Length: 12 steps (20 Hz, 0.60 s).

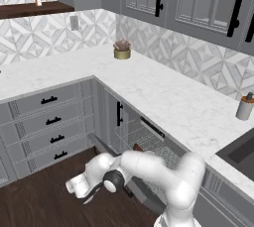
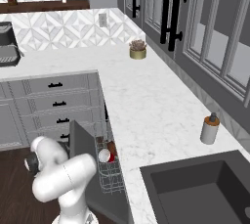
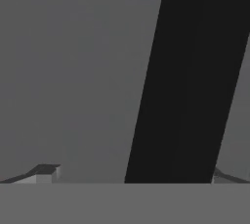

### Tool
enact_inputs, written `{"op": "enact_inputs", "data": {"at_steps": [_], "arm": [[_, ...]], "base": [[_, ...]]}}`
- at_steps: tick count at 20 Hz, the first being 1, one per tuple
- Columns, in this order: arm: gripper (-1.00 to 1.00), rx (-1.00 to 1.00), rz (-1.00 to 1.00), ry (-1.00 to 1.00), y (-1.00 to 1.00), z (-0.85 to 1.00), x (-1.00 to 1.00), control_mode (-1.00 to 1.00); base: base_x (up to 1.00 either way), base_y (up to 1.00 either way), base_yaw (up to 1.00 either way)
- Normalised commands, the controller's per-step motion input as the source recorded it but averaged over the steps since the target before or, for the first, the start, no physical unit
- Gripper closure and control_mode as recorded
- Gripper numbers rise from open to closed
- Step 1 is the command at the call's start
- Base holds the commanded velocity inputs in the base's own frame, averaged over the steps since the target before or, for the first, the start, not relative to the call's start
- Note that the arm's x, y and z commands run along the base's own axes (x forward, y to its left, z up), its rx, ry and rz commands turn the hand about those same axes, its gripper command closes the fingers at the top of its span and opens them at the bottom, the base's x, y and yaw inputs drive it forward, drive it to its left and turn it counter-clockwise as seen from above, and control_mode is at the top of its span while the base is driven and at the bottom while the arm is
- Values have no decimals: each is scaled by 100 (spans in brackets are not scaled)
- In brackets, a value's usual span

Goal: Pick up the cup and bowl from the counter, place them in the dishwasher, and close the dishwasher door.

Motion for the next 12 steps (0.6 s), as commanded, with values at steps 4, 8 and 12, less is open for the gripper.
{"op": "enact_inputs", "data": {"at_steps": [4,8,12], "arm": [[-100,-24,-24,-8,-45,-1,50,-100],[-100,-23,-26,-8,-71,0,64,-100],[-100,-19,-25,-4,-93,0,81,-100]], "base": [[0,0,0],[0,0,0],[0,0,0]]}}
